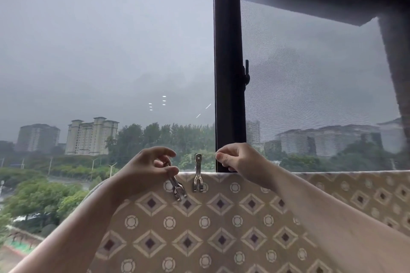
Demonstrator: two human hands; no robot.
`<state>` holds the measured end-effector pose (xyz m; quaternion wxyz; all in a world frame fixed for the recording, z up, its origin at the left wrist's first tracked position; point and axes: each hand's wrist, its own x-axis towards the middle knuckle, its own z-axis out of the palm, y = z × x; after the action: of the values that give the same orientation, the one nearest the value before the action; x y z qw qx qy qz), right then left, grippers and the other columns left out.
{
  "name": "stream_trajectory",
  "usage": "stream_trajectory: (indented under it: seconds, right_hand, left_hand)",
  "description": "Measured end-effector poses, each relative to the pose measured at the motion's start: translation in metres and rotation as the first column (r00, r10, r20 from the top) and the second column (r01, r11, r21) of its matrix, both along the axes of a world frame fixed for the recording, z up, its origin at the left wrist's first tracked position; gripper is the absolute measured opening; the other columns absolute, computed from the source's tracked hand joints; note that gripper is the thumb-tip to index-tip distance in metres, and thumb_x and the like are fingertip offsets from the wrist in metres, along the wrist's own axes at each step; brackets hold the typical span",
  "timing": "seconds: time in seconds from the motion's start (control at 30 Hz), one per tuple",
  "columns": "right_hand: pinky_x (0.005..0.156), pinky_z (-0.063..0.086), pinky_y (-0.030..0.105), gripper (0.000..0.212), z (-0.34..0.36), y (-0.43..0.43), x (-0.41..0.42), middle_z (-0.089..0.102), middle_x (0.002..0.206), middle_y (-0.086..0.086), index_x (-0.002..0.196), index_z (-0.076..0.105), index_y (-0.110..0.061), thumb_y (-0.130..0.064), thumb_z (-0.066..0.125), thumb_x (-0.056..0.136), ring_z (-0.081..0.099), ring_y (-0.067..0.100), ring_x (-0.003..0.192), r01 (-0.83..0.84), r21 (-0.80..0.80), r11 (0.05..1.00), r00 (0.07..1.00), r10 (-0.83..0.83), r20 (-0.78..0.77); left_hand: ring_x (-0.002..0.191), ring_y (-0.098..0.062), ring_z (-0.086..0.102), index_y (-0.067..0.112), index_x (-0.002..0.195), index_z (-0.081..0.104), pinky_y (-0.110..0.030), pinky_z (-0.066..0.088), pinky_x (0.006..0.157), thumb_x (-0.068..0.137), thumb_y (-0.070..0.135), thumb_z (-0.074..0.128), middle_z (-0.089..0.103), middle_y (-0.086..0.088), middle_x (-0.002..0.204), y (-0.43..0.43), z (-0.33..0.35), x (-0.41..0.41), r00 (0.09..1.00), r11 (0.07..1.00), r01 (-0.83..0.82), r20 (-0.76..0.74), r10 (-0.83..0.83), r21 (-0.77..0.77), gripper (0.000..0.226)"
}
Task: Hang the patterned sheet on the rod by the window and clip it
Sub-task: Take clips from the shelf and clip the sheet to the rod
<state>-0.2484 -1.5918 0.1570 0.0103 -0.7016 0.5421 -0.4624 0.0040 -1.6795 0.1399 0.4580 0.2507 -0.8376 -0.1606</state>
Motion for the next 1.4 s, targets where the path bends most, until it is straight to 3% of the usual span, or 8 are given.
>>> stream_trajectory:
  seconds: [0.23, 0.37, 0.43, 0.57, 0.8, 1.03, 1.3, 1.4]
  right_hand:
    - [0.076, 0.052, 0.025, 0.009, -0.020, 0.045, -0.025, 0.070, 0.089, -0.012, 0.098, 0.068, -0.032, -0.033, 0.059, 0.095, 0.066, 0.001, 0.082, 0.055, -0.098, 0.994, 0.993, -0.044, 0.110]
    - [0.080, 0.055, 0.028, 0.010, -0.028, 0.094, -0.049, 0.071, 0.092, -0.005, 0.095, 0.068, -0.029, -0.030, 0.058, 0.096, 0.065, 0.004, 0.080, 0.091, -0.059, 0.994, 0.990, -0.084, 0.110]
    - [0.084, 0.056, 0.031, 0.011, -0.030, 0.124, -0.068, 0.071, 0.093, -0.003, 0.100, 0.068, -0.026, -0.031, 0.059, 0.095, 0.067, 0.011, 0.084, 0.121, -0.042, 0.992, 0.986, -0.115, 0.120]
    - [0.086, 0.056, 0.037, 0.013, -0.034, 0.197, -0.125, 0.071, 0.093, -0.008, 0.101, 0.069, -0.028, -0.034, 0.061, 0.094, 0.067, 0.012, 0.088, 0.220, -0.024, 0.975, 0.964, -0.213, 0.162]
    - [0.090, 0.055, 0.038, 0.019, -0.046, 0.370, -0.238, 0.071, 0.101, -0.009, 0.108, 0.068, -0.029, -0.038, 0.059, 0.094, 0.067, 0.014, 0.094, 0.393, 0.011, 0.920, 0.892, -0.384, 0.239]
    - [0.083, 0.057, 0.036, 0.012, -0.063, 0.509, -0.329, 0.070, 0.100, 0.003, 0.097, 0.070, -0.023, -0.028, 0.059, 0.095, 0.064, 0.018, 0.089, 0.505, 0.018, 0.863, 0.798, -0.475, 0.371]
    - [0.084, 0.057, 0.033, 0.019, -0.079, 0.563, -0.430, 0.068, 0.107, 0.013, 0.101, 0.069, -0.020, -0.032, 0.054, 0.098, 0.064, 0.028, 0.102, 0.553, 0.052, 0.831, 0.749, -0.524, 0.406]
    - [0.084, 0.056, 0.034, 0.018, -0.083, 0.551, -0.472, 0.068, 0.108, 0.016, 0.100, 0.069, -0.021, -0.032, 0.054, 0.098, 0.066, 0.026, 0.096, 0.542, 0.057, 0.839, 0.760, -0.517, 0.394]
  left_hand:
    - [0.077, -0.012, 0.069, 0.037, 0.083, 0.071, -0.033, 0.053, 0.073, 0.047, 0.058, 0.074, 0.073, 0.002, 0.081, 0.027, -0.006, -0.020, 0.966, 0.998, 0.054, -0.249, -0.061, -0.034, 0.041]
    - [0.072, -0.029, 0.068, 0.021, 0.072, 0.072, -0.046, 0.055, 0.071, 0.054, 0.035, 0.086, 0.074, -0.009, 0.076, 0.065, -0.009, -0.059, 0.953, 0.987, 0.153, -0.270, -0.136, 0.043, 0.027]
    - [0.071, -0.027, 0.069, 0.018, 0.070, 0.071, -0.042, 0.053, 0.068, 0.058, 0.022, 0.089, 0.075, -0.008, 0.076, 0.091, -0.008, -0.084, 0.955, 0.980, 0.179, -0.254, -0.153, 0.085, 0.022]
    - [0.079, -0.026, 0.073, 0.020, 0.076, 0.070, -0.039, 0.054, 0.077, 0.054, 0.030, 0.087, 0.076, -0.005, 0.078, 0.151, -0.004, -0.146, 0.959, 0.968, 0.232, -0.188, -0.211, 0.094, 0.030]
    - [0.058, -0.008, 0.066, 0.012, 0.085, 0.066, -0.024, 0.048, 0.058, 0.069, 0.010, 0.085, 0.075, 0.000, 0.072, 0.279, -0.001, -0.278, 0.936, 0.937, 0.335, -0.153, -0.318, 0.103, 0.025]
    - [0.063, -0.023, 0.067, 0.017, 0.076, 0.068, -0.046, 0.056, 0.074, 0.067, 0.005, 0.085, 0.073, -0.011, 0.073, 0.361, -0.014, -0.397, 0.906, 0.900, 0.412, -0.172, -0.388, 0.141, 0.022]
    - [0.064, -0.011, 0.058, 0.027, 0.085, 0.065, -0.018, 0.051, 0.065, 0.063, 0.008, 0.088, 0.068, 0.000, 0.078, 0.396, -0.029, -0.526, 0.872, 0.870, 0.471, -0.225, -0.434, 0.149, 0.038]
    - [0.066, -0.012, 0.059, 0.031, 0.086, 0.067, -0.026, 0.051, 0.067, 0.059, 0.013, 0.091, 0.068, 0.000, 0.075, 0.386, -0.036, -0.568, 0.870, 0.863, 0.481, -0.209, -0.447, 0.155, 0.040]
